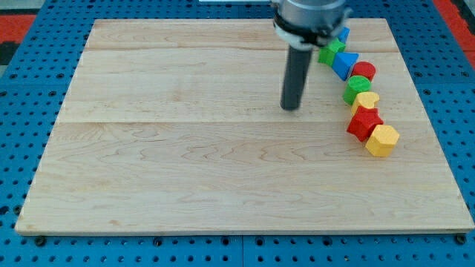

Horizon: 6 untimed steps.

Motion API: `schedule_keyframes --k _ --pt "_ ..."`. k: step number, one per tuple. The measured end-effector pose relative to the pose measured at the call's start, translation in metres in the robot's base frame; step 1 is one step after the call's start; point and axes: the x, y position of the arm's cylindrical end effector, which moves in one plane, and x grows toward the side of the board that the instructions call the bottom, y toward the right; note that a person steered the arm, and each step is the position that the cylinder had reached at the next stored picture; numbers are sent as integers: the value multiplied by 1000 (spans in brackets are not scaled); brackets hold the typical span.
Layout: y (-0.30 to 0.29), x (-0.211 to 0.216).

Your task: Adjust the green star

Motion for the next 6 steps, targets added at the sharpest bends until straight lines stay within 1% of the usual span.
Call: schedule_keyframes --k 1,2,3,5,6 --pt "4 -53" --pt "15 -70" --pt "28 -76" --pt "78 -77" --pt "78 -89"
